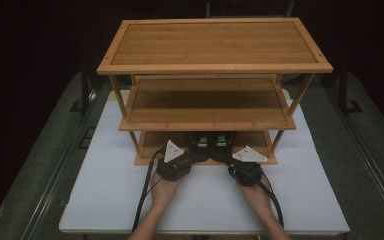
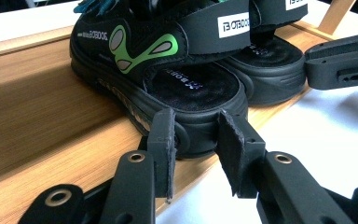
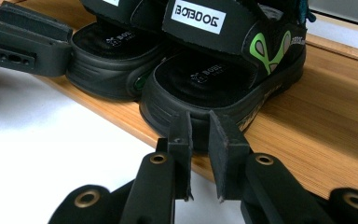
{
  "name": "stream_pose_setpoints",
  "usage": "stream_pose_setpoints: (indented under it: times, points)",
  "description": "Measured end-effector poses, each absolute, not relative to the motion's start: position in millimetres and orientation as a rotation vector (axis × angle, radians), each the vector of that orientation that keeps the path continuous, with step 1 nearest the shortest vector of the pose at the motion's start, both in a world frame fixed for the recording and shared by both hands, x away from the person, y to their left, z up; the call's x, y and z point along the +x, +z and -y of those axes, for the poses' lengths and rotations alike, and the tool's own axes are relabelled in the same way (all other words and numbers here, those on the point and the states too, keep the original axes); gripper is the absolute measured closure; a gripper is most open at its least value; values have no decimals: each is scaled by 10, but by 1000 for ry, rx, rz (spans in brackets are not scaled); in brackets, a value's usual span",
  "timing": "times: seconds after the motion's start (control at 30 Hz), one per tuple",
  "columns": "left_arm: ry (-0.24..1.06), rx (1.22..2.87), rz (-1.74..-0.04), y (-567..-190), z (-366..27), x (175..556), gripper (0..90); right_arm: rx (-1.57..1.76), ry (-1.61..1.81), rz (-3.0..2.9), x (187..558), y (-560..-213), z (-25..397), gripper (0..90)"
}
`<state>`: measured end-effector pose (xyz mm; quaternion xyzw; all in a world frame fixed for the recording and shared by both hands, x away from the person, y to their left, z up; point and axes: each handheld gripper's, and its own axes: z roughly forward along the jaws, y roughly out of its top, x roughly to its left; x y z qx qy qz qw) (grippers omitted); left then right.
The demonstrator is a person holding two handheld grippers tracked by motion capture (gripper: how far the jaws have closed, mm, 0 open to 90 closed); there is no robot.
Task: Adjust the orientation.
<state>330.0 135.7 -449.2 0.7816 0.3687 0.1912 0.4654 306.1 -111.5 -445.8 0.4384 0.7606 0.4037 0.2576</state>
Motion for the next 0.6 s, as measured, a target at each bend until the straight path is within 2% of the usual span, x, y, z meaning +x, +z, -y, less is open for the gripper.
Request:
stream_pose_setpoints:
  times: [0.33,0.6]
  points:
    - [474,1935,-904,-4488,-1356,3329,663,1199,1102,-2055,3077,-4470,1109,782]
    - [470,1936,-907,-4463,-1363,3296,652,1198,1100,-2064,3048,-4456,1146,748]
